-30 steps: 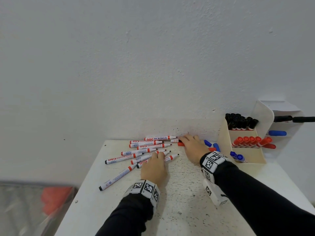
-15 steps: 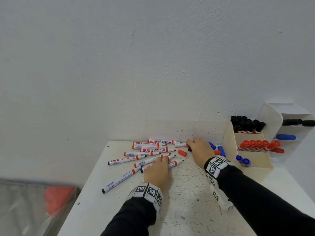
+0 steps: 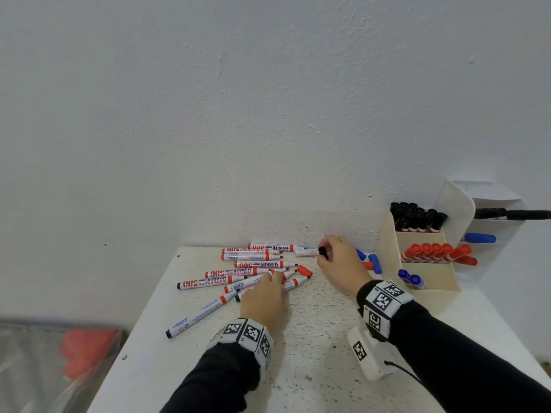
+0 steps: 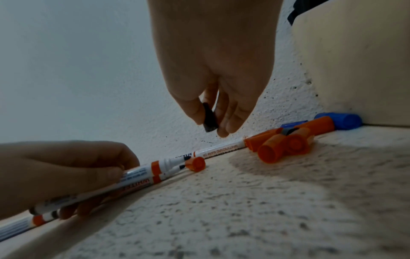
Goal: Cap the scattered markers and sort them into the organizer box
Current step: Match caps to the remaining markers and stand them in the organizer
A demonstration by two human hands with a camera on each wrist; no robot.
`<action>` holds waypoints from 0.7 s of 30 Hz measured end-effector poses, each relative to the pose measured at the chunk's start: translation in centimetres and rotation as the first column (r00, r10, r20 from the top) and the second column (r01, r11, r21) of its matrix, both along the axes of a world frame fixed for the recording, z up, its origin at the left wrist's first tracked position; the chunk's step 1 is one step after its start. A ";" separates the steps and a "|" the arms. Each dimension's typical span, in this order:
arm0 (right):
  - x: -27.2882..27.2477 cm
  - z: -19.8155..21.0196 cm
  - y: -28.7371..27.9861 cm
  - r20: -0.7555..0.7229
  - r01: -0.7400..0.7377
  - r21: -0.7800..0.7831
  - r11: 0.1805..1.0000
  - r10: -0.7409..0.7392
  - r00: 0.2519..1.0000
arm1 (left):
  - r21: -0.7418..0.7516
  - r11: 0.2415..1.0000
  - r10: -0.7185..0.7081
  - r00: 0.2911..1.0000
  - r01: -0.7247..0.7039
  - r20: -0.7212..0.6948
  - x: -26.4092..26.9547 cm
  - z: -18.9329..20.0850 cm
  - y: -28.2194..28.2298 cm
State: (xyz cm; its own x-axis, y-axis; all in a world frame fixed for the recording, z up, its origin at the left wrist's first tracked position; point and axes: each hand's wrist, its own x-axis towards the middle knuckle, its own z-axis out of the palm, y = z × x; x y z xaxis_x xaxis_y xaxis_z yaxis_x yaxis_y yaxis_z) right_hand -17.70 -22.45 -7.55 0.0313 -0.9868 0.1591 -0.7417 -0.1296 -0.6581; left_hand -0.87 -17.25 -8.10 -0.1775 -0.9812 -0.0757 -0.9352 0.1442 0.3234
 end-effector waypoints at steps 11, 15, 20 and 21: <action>0.0 -0.1 2.4 0.035 -0.075 0.179 0.981 0.070 0.997 | -0.077 0.995 -0.080 0.987 0.070 -0.142 0.1 -0.2 -0.1; 0.2 0.2 3.1 0.138 -0.144 0.177 0.974 0.121 0.983 | -0.090 0.992 -0.105 0.985 0.093 -0.139 0.1 0.0 0.0; -0.2 -0.1 3.2 0.330 -0.142 0.248 0.958 0.054 0.942 | -0.092 0.989 -0.133 0.978 0.119 -0.160 0.2 -0.3 -0.1; -0.3 -0.2 3.2 0.360 -0.117 0.259 0.959 0.016 0.933 | -0.102 0.986 -0.150 0.973 0.134 -0.172 0.1 -0.3 -0.1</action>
State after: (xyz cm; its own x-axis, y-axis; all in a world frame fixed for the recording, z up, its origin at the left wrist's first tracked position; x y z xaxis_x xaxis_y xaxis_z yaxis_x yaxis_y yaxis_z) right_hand -18.05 -19.24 -7.70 0.0899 -0.9907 -0.1022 -0.4524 0.0508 -0.8903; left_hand -0.78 -17.38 -8.37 -0.3185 -0.9462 0.0565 -0.8311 0.3075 0.4634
